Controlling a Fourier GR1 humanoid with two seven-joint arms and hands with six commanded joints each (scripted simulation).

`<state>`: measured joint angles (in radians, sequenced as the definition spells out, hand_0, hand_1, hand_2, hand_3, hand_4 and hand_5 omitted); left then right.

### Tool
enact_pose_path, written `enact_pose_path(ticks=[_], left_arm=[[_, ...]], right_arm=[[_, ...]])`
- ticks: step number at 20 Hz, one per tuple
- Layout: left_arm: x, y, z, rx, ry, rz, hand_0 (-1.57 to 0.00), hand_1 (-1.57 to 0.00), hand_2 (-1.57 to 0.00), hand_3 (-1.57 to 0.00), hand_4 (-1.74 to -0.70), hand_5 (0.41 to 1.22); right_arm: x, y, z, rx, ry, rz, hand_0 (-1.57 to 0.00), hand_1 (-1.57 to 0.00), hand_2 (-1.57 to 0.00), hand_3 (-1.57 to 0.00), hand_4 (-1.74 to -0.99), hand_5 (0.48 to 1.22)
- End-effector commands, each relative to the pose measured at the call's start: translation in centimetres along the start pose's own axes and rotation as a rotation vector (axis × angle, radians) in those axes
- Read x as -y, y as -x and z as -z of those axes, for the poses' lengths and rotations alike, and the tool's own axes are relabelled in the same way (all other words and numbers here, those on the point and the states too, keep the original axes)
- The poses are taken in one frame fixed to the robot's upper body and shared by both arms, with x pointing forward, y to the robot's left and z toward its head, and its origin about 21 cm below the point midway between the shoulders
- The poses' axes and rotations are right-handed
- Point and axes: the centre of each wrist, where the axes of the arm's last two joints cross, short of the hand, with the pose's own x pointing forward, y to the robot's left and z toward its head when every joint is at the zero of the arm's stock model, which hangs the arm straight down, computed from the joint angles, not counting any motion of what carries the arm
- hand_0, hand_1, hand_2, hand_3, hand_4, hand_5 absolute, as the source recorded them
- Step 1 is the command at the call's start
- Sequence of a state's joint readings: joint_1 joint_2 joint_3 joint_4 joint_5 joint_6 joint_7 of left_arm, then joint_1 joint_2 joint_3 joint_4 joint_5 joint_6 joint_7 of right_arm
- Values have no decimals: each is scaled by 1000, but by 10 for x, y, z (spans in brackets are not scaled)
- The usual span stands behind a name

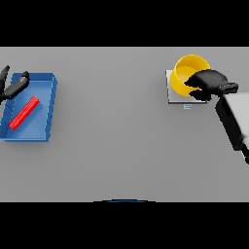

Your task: Pick up the red beaker and tilt it to pour out 1 green nut into yellow bowl. Pick up the yellow bowl and place it on the metallic measuring scale.

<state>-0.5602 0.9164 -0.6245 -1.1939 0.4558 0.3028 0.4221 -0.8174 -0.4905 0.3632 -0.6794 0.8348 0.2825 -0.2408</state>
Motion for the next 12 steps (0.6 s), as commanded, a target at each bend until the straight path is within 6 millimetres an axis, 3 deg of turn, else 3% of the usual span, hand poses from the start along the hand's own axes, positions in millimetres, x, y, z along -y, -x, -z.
enact_pose_path(ticks=[1, 3, 6, 12], left_arm=[[-1, -4, 0, 4, -2, -4, 1, 1, 1, 1, -733, 728], [1, -5, -1, 11, -2, -4, 1, 1, 1, 1, -729, 723], [2, -3, 1, -4, -5, -7, 1, 1, 1, 1, -724, 708], [2, -5, 1, -3, -11, -2, 1, 1, 1, 1, -719, 696]], right_arm=[[2, -1, 2, -16, -11, 10, -721, -980, -1042, -833, -1619, 1072], [3, -7, 5, -33, -32, 3, -461, -703, -799, -669, -1563, 971], [4, -1, 2, -13, -52, -20, -236, -380, -519, -525, -1501, 877], [2, -2, 1, -30, -75, -26, -61, -99, -161, -323, -1422, 785]])
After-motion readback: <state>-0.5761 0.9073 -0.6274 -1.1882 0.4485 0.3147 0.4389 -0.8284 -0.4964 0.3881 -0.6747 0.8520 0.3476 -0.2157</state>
